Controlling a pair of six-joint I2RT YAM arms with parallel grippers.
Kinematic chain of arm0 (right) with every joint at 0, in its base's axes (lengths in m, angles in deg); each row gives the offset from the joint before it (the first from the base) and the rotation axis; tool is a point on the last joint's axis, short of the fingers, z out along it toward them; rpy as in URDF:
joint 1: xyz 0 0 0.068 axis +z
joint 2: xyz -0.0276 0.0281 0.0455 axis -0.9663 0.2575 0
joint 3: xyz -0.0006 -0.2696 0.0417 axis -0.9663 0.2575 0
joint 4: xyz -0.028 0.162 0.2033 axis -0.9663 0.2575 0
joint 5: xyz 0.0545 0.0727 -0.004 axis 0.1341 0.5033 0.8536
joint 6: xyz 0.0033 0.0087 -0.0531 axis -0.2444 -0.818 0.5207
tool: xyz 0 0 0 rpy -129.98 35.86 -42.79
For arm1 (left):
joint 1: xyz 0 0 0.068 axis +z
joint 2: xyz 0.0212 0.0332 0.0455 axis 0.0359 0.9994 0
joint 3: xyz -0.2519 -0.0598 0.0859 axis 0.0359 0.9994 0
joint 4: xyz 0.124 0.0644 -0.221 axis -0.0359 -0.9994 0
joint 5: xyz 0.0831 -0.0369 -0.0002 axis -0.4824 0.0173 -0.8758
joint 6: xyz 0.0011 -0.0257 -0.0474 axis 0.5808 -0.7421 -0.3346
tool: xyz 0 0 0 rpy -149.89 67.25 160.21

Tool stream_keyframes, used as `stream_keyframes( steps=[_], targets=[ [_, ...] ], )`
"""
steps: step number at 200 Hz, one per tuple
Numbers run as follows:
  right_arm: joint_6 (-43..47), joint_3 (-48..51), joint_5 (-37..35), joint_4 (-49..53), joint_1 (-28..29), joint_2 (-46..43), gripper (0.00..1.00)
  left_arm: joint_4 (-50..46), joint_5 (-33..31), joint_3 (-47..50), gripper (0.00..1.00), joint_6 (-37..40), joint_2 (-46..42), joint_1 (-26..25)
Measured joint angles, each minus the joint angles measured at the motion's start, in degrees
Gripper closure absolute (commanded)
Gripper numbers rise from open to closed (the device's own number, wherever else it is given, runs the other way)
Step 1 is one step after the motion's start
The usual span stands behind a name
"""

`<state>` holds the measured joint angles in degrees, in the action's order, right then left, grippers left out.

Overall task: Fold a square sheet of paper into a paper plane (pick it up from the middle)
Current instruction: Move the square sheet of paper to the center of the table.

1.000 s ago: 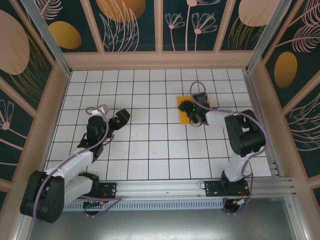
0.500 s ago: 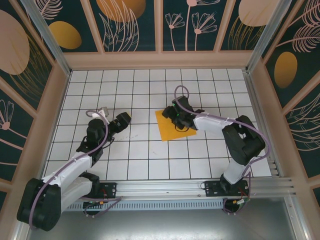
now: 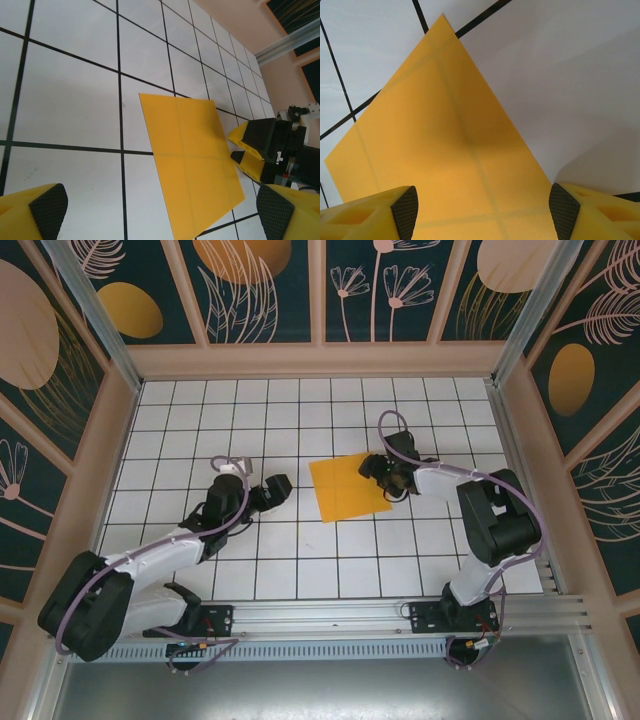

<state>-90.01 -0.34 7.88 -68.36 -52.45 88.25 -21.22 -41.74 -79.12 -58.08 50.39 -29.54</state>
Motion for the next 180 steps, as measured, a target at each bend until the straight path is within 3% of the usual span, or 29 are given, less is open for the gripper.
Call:
stream_keyframes(
  steps=[53, 82, 120, 180],
  targets=[
    [-9.2, 7.7, -2.2, -3.0, 4.7, -6.4, 0.26, 0.0, -1.3, -0.6, 0.01, 0.0, 1.5, -0.5],
    [-10.1, 6.5, -5.3, 1.1, 8.6, -7.2, 0.23, 0.0, -2.2, -0.6, 0.01, 0.0, 1.1, -0.5],
    [-2.8, -1.4, -10.9, 10.2, 10.8, -7.1, 0.24, -0.3, -5.4, -0.6, 0.01, 0.0, -2.1, -0.7],
    [13.3, -7.3, 0.1, 10.6, 13.9, -1.5, 0.26, -0.3, -7.5, 0.7, 0.01, 0.0, -5.0, -0.7]
  ],
)
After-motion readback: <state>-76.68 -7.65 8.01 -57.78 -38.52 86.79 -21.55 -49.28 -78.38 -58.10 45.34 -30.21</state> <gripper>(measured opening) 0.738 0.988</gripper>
